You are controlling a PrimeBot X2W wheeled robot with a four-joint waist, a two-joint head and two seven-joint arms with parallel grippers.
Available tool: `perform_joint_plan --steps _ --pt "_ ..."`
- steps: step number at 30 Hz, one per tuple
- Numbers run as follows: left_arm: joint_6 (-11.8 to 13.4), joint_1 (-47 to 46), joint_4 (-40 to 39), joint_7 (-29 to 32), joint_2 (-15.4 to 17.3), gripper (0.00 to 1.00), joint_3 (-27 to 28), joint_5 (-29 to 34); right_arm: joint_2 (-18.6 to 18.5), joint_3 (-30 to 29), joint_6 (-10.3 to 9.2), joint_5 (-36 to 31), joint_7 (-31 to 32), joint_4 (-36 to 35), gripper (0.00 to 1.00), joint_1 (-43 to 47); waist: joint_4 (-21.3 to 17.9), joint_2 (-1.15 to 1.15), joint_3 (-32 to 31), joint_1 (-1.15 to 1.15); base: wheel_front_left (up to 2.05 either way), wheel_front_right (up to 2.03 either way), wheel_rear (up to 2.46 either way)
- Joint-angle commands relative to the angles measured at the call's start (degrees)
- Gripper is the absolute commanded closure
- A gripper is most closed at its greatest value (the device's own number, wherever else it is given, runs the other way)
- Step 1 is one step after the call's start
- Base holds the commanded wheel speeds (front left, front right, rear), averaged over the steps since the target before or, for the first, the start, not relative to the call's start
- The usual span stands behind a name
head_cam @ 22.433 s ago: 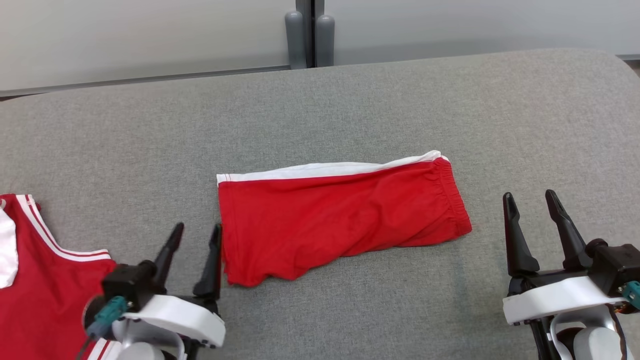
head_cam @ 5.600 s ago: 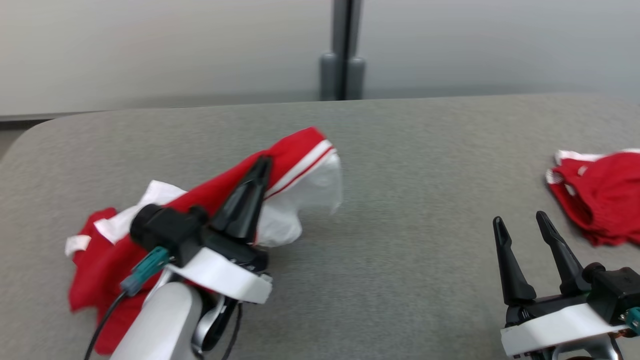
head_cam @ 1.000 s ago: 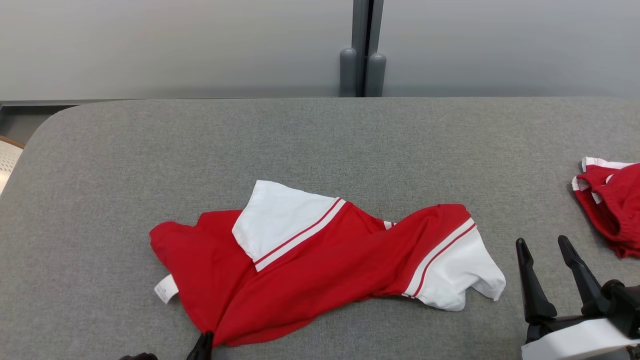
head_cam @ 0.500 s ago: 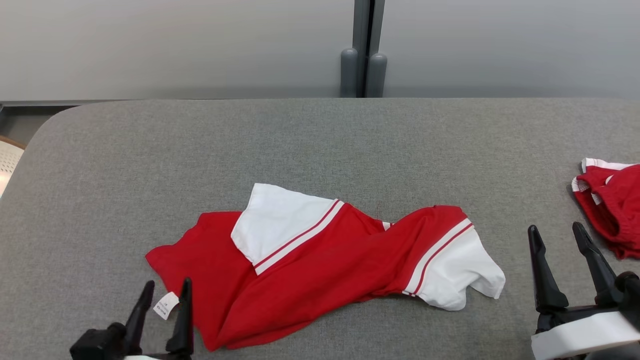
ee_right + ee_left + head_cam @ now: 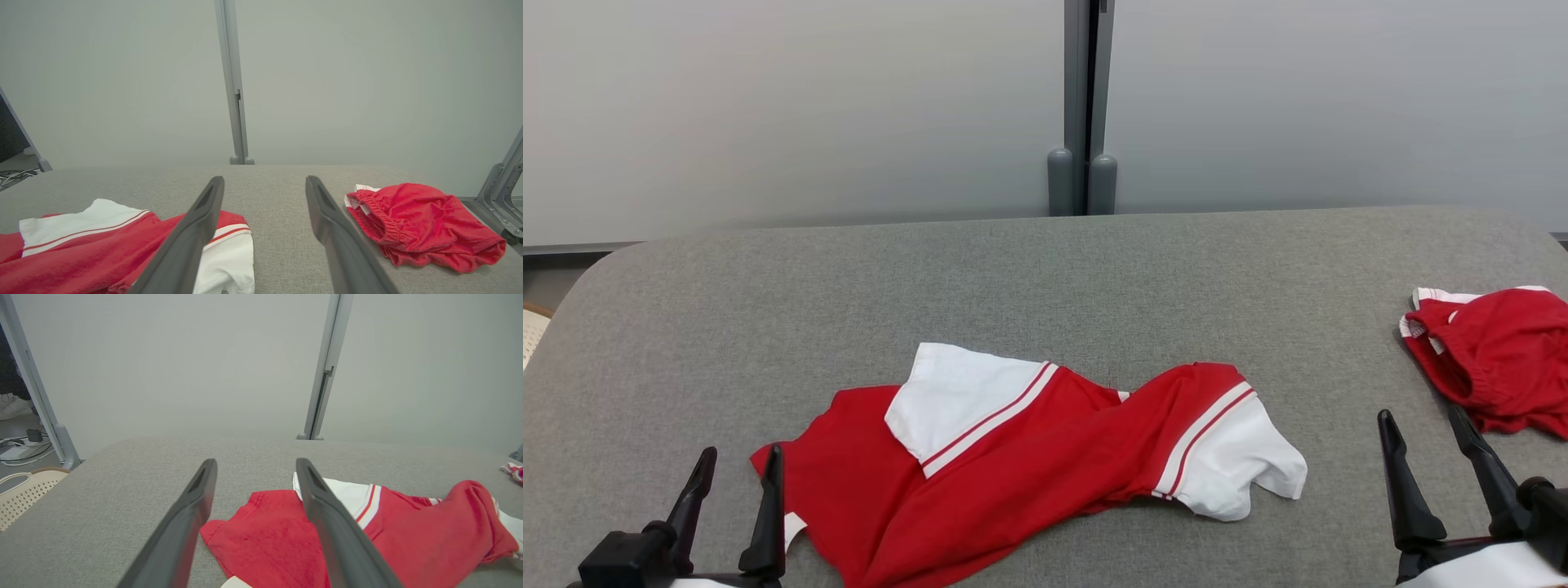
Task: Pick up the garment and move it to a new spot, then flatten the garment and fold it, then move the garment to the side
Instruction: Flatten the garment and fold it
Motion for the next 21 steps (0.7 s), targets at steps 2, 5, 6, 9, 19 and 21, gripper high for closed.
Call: perform_joint_plan --steps 2,5,6,9,19,21 --pt "0.1 0.3 -0.7 0.7 0.7 0.0 -0.1 -0.4 -0.3 0.1 -0.01 0.4 0.0 -0.3 0.0 0.6 -0.4 0.0 -0.3 0.0 0.0 0.0 0.0" --pt "0.4 0.5 -1.5 1.3 0.8 0.0 -0.2 -0.4 -0.2 0.0 -0.01 0.3 -0.1 -0.4 0.0 0.6 -0.3 0.0 -0.2 0.0 0.0 0.0 0.0" --pt "0.4 0.5 -1.7 1.5 0.8 0.0 -0.2 -0.4 -0.2 0.0 -0.01 0.3 -0.1 -0.4 0.0 0.6 -0.3 0.0 -0.2 0.0 0.0 0.0 0.0" --pt "0.8 0.6 -2.3 1.8 0.9 0.0 -0.3 -0.5 -0.2 -0.1 -0.01 0.3 -0.1 -0.5 0.0 0.6 -0.1 0.0 0.0 0.0 0.0 0.0 0.0" --pt "0.9 -1.5 -2.9 3.7 0.7 0.0 -0.6 -1.5 0.2 -0.2 -0.01 0.2 -0.1 -1.1 0.0 -0.7 0.4 0.0 2.1 0.0 0.0 0.0 0.0" --pt "0.2 -3.6 -1.7 5.1 0.8 0.0 -0.9 -2.3 0.4 -0.1 -0.01 0.0 -0.1 -1.4 0.0 -1.1 0.6 0.0 3.5 0.0 0.0 0.0 0.0"
